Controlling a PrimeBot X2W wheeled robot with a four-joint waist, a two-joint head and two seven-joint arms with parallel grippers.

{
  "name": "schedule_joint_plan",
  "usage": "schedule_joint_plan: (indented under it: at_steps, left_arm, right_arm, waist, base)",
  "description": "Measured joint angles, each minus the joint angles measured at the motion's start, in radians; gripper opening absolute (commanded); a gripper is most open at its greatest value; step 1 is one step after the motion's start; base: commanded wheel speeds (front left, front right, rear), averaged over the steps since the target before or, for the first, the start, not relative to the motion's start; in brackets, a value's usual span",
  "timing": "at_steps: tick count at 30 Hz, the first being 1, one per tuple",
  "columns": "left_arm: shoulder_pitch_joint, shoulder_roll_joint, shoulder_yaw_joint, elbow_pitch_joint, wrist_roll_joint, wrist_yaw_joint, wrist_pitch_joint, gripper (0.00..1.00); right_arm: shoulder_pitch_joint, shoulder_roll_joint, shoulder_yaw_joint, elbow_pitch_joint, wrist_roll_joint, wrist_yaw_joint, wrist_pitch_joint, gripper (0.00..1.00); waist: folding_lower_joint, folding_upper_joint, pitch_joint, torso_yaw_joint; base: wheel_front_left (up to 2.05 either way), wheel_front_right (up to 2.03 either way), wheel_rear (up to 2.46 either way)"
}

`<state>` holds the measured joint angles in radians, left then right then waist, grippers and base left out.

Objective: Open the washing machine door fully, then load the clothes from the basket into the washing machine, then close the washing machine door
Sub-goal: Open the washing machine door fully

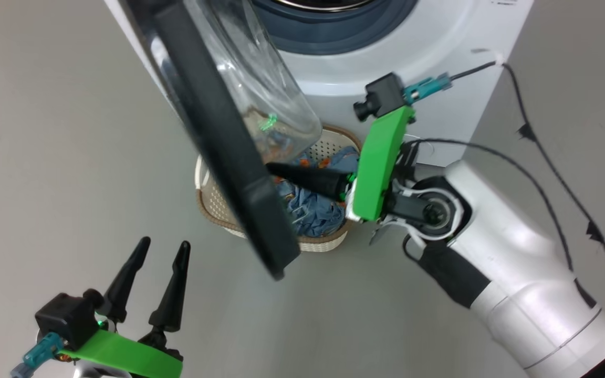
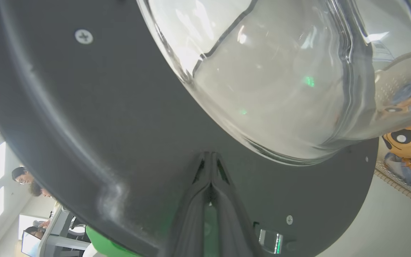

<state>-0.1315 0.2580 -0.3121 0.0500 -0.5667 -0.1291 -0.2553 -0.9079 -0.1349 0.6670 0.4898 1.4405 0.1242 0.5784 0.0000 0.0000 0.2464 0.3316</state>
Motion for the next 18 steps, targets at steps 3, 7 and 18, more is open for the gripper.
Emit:
schedule_joint_plan:
  at_steps: [3, 7, 18]
  left_arm:
    - [0.000, -0.002, 0.006, 0.001, 0.000, 0.000, 0.000, 1.00]
    - [0.000, -0.011, 0.022, 0.004, 0.000, 0.000, 0.000, 1.00]
    - [0.000, -0.021, 0.044, 0.017, 0.000, 0.000, 0.000, 1.00]
  right_arm:
    - [0.006, 0.010, 0.023, -0.001, 0.007, 0.000, -0.008, 0.00]
    - [0.007, 0.020, 0.052, -0.001, 0.015, 0.000, -0.023, 0.00]
    - [0.007, 0.037, 0.111, 0.005, 0.060, 0.000, -0.079, 0.00]
  waist:
    - [-0.0001, 0.0000, -0.001, 0.011]
    - [0.0000, 0.0000, -0.004, 0.025]
    - [0.0000, 0.0000, -0.019, 0.045]
  base:
    - [0.00, 0.00, 0.00]
    - [0.00, 0.00, 0.00]
    - [0.00, 0.00, 0.00]
